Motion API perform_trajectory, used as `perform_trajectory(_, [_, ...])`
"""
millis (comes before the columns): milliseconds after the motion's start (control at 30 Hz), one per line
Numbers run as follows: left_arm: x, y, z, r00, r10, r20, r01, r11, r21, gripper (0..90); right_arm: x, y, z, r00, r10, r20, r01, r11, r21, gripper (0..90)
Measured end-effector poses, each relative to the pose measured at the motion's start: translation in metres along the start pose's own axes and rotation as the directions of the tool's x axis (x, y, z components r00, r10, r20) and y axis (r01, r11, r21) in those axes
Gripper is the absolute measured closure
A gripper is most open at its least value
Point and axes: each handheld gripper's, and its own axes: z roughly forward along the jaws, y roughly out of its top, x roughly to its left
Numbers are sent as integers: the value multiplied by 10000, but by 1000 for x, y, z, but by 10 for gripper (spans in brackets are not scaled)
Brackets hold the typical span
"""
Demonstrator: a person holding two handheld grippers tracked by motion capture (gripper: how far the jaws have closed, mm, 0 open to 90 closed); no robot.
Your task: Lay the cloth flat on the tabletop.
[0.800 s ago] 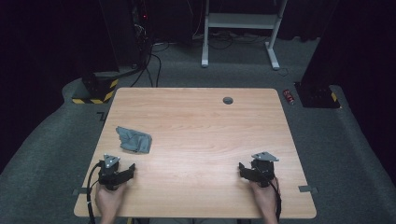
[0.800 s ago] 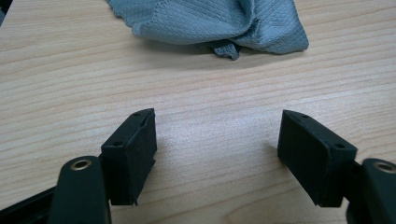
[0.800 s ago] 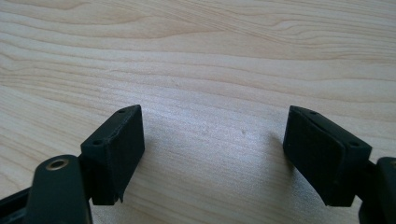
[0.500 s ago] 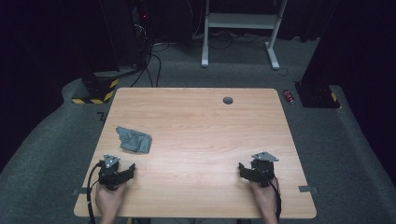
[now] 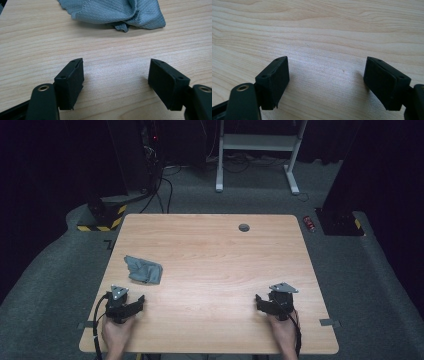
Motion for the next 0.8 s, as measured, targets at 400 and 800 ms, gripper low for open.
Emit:
perform_trajectory(400, [2,4,-1,9990,-438,107,437,9990,113,343,0,0,0,10000,15,-1,-15,10000,-5,203])
perform_trajectory(800, [0,15,-1,9961,-445,765,461,9988,-193,332,0,0,0,10000,6,-4,-6,10000,-10,204])
